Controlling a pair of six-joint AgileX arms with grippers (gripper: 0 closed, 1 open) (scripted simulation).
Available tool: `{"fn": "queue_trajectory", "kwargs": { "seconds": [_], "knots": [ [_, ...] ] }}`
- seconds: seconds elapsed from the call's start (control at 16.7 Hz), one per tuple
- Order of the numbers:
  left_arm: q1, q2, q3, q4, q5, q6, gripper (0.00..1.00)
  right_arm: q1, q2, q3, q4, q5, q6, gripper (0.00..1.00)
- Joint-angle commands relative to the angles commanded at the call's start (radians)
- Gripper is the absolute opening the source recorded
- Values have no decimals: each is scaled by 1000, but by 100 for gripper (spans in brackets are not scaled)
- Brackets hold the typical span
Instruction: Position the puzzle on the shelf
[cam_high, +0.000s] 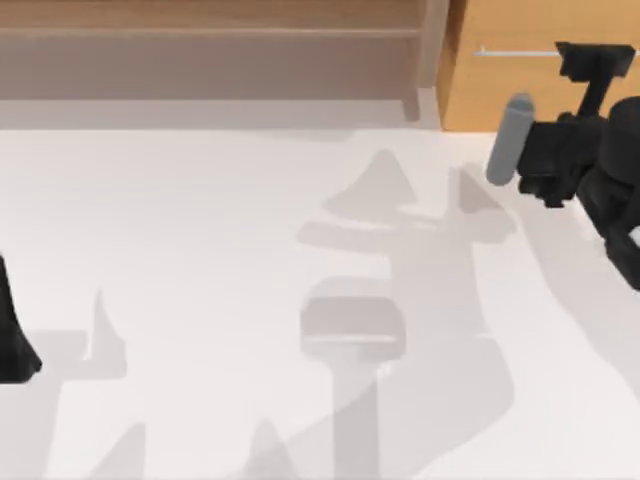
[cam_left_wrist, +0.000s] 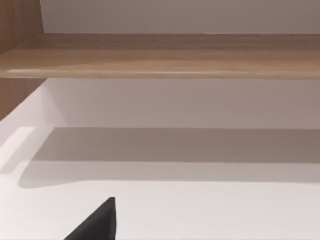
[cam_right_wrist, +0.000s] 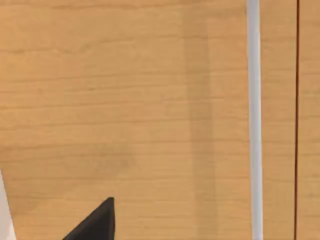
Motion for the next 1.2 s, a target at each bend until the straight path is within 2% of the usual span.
{"fn": "queue_trajectory", "kwargs": {
  "seconds": [0.48, 0.9, 1.2],
  "knots": [
    [0, 0, 0, 0, 0, 0, 100, -49, 167, 95, 214, 73, -123, 100],
    [0, 0, 0, 0, 0, 0, 100, -47, 171, 99, 218, 75, -127, 100],
    [0, 0, 0, 0, 0, 0, 100, -61, 214, 192, 170, 67, -129, 100]
  ]
}}
